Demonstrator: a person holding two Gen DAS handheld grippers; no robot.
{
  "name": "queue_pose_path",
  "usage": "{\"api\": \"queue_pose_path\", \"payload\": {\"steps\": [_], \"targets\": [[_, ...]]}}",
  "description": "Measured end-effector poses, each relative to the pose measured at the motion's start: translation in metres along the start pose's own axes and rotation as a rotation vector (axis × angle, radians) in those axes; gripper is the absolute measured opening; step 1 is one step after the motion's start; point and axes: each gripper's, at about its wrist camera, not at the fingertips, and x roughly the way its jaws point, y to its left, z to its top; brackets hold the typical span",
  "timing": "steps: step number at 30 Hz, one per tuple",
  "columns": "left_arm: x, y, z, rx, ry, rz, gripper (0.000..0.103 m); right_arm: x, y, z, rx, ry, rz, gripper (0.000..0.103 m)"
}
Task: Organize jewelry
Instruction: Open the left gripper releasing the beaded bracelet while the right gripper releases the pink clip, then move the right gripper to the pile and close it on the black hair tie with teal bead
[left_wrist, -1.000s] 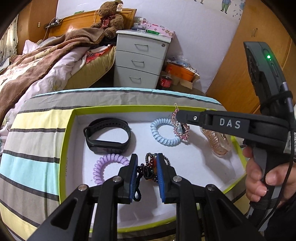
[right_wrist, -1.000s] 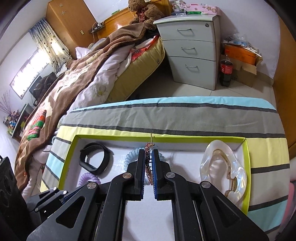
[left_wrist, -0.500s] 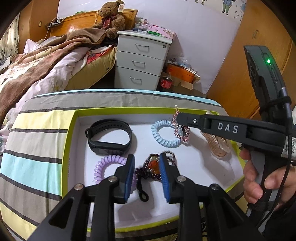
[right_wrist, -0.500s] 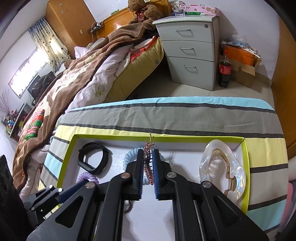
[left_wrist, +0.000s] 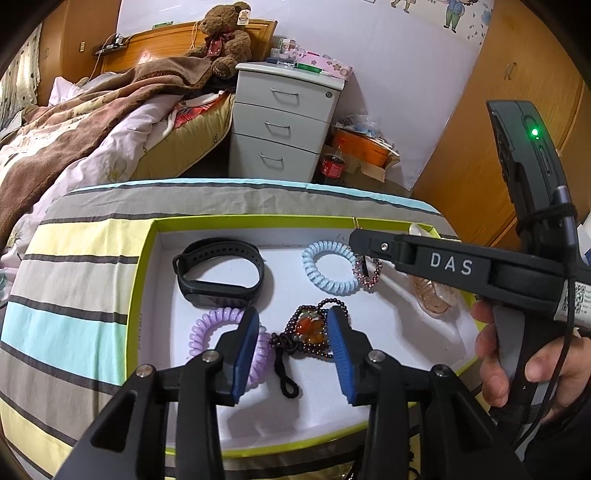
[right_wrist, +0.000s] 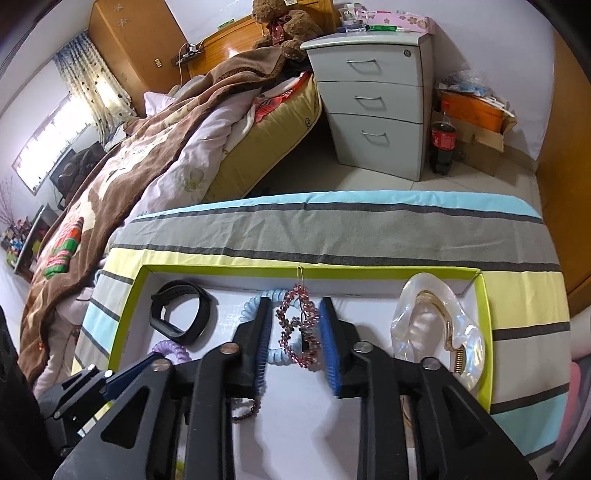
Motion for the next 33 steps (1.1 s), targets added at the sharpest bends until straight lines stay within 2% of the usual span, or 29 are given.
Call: {"api": "queue_pose_path", "payload": {"steps": [11, 17, 25, 33], "targets": [[-0.006, 0.001, 0.001, -0.001, -0.010, 0.000, 0.046, 0.000, -0.003, -0.001, 0.007, -0.004, -0.016, 0.035], [-0.013, 0.000, -0.002, 0.000, -0.019, 0.004, 0.054, -0.007, -0.001, -0.003, 0.006, -0.016, -0.012, 0.035], [-0.030, -0.005, -0.009, 0.018, -0.036, 0.015, 0.059, -0.030, 0.006, -0.012, -0.005, -0.046, -0.012, 0.035], [-0.060, -0.007, -0.025, 0.034, -0.062, 0.031, 0.066, -0.063, 0.017, -0.040, -0.023, -0.078, -0.004, 0.035]]}}
